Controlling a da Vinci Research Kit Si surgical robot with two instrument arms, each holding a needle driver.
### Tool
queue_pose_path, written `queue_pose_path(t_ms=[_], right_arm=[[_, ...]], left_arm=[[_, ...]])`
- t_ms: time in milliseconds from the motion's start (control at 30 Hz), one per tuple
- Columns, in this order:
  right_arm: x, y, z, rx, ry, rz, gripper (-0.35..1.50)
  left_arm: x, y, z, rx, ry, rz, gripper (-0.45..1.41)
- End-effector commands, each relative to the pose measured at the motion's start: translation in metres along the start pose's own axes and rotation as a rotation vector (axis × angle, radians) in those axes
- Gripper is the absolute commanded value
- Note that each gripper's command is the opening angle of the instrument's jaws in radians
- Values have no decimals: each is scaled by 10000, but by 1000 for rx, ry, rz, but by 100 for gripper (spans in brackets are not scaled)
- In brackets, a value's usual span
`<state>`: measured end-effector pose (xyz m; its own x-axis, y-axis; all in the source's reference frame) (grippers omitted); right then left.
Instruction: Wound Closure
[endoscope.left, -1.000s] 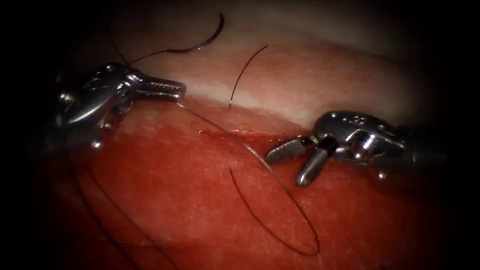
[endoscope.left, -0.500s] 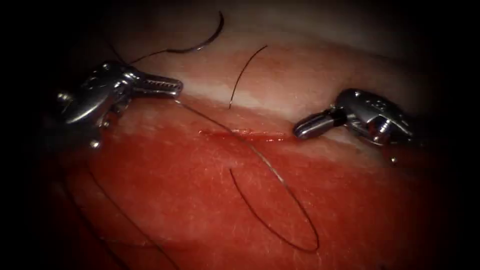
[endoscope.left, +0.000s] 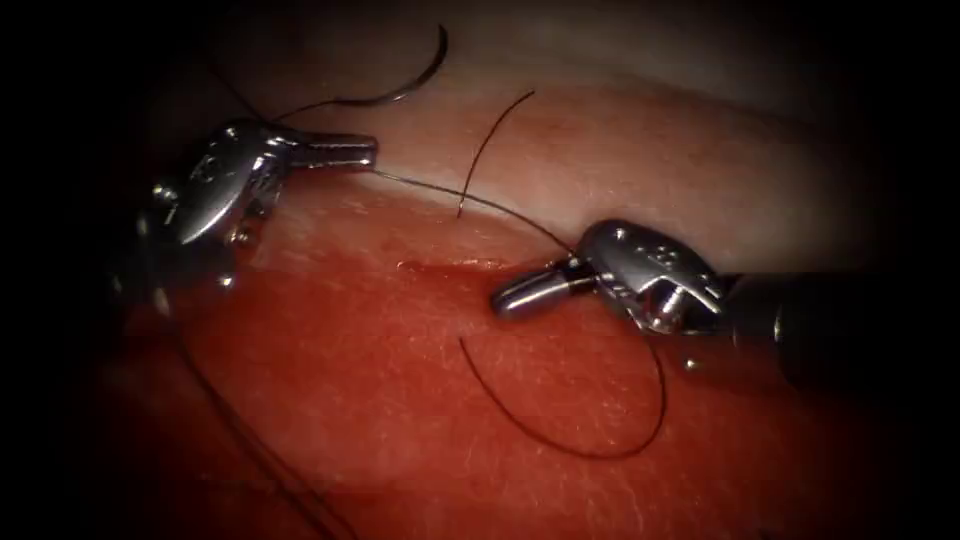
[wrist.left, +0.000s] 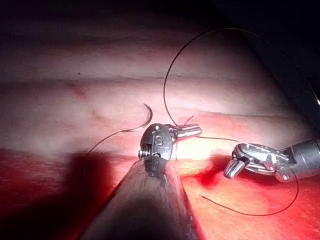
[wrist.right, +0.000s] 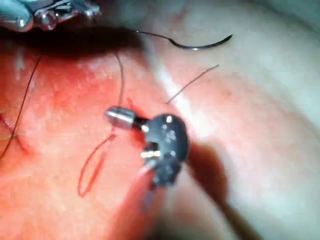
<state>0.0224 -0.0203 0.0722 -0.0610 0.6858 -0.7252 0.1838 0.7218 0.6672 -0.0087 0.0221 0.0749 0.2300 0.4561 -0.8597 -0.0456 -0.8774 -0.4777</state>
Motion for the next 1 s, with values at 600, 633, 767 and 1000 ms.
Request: queue_pose_path(t_ms=[600,633,767,1000], right_arm=[[48,-15,23,-60,100,-156,-35],[52,-13,22,-82,110,-174,-23],[60,-5,21,-145,124,-252,68],[57,8,22,-268,91,-295,125]], left_arm=[[-75,-3,2,135,-229,210,-45],[-75,1,3,133,-239,212,-45],[-77,17,7,126,-263,219,-45],[-68,45,17,104,-272,221,-45]])
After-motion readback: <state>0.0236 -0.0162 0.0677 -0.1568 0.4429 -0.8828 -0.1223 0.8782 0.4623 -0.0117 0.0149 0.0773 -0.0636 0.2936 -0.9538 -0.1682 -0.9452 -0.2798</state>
